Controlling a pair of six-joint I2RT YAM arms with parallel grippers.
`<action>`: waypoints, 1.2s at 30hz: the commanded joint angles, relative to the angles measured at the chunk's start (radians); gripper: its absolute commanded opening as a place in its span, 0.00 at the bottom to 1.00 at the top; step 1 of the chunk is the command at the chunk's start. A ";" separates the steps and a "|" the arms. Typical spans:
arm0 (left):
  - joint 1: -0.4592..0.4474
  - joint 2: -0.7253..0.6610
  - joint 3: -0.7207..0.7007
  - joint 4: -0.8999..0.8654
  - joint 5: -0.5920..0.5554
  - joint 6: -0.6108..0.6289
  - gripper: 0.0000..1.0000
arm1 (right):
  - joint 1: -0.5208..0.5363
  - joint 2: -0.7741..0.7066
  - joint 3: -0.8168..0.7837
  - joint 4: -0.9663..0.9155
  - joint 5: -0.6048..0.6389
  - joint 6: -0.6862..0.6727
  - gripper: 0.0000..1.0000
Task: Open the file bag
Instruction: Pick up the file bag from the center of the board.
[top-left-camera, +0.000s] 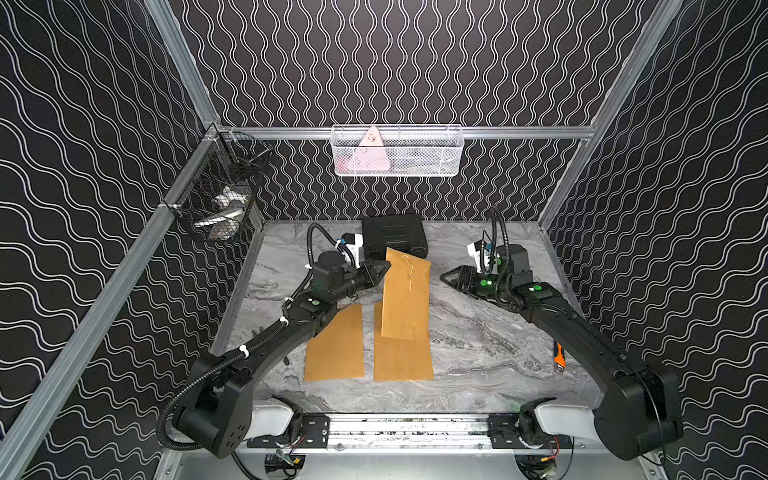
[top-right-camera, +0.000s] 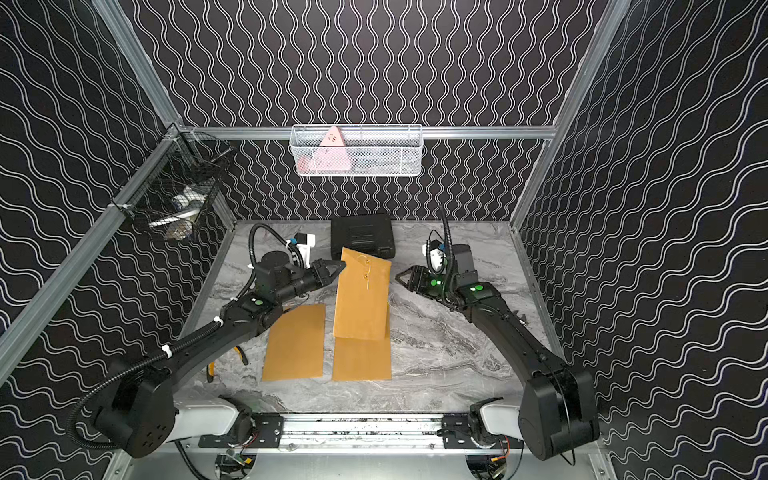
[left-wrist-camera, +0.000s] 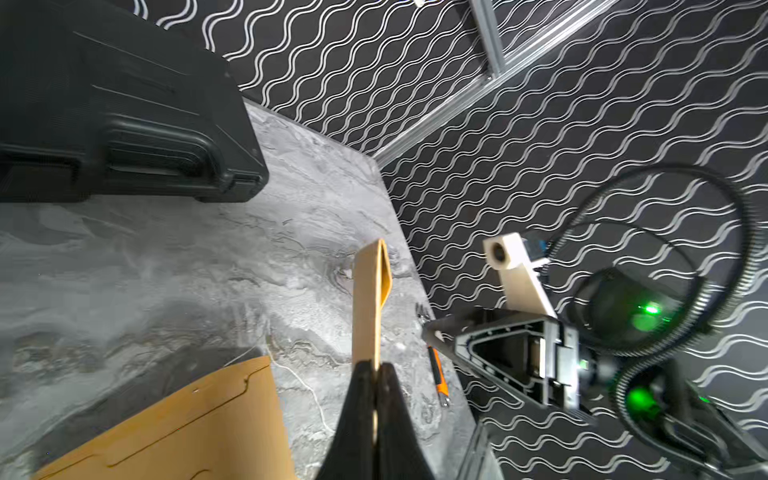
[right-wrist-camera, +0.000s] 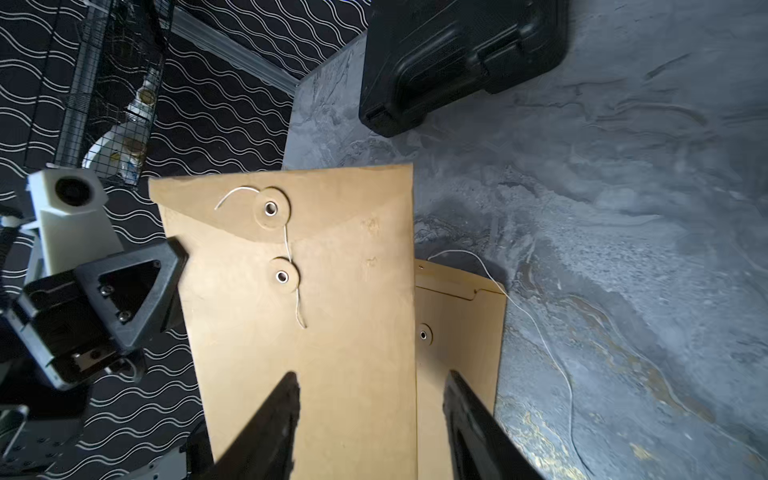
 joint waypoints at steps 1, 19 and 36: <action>0.006 0.020 -0.024 0.208 0.054 -0.106 0.00 | -0.017 0.035 -0.011 0.120 -0.096 0.037 0.56; 0.006 0.053 -0.078 0.393 0.080 -0.220 0.00 | -0.039 0.148 0.007 0.290 -0.260 0.095 0.61; 0.006 0.109 -0.078 0.404 0.099 -0.215 0.00 | -0.038 0.108 0.021 0.342 -0.353 0.125 0.23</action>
